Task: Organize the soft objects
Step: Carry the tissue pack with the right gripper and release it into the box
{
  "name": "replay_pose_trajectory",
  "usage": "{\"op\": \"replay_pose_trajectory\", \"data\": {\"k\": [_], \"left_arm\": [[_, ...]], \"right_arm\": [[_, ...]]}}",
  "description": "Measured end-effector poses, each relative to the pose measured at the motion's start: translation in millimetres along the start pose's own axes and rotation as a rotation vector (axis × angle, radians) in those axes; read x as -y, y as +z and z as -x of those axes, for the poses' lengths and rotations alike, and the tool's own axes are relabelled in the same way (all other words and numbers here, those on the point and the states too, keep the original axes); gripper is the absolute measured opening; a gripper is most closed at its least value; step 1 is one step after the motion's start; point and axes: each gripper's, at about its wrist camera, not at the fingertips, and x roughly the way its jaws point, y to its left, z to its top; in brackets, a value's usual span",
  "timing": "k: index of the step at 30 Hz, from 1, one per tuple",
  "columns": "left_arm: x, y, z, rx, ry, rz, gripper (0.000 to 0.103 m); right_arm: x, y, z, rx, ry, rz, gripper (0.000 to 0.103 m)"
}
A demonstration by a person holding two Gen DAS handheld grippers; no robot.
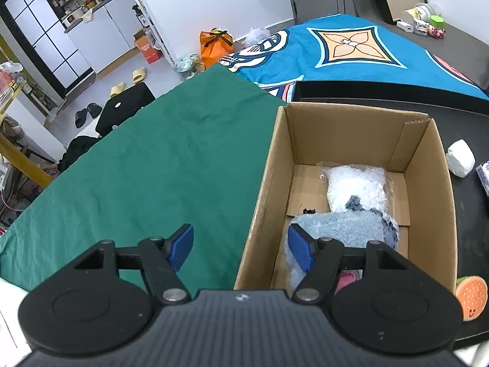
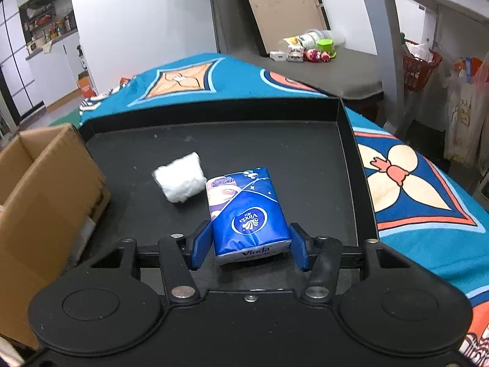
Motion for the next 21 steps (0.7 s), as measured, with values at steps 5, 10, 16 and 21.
{"op": "replay_pose_trajectory", "data": {"k": [5, 10, 16, 21], "left_arm": [[-2.1, -4.1, 3.9, 0.002, -0.013, 0.000, 0.067], [-1.6, -7.2, 8.1, 0.008, -0.027, -0.009, 0.067], [-4.4, -11.6, 13.7, 0.018, -0.040, -0.012, 0.067], [-10.9, -15.1, 18.6, 0.028, -0.056, -0.003, 0.067]], "right_arm": [[-2.6, 4.6, 16.3, 0.026, -0.019, 0.011, 0.052], [-6.1, 8.4, 30.3, 0.044, -0.019, 0.016, 0.052], [-11.9, 13.5, 47.5, 0.076, 0.002, 0.012, 0.052], [-21.7, 17.7, 59.5, 0.099, 0.022, 0.017, 0.053]]}}
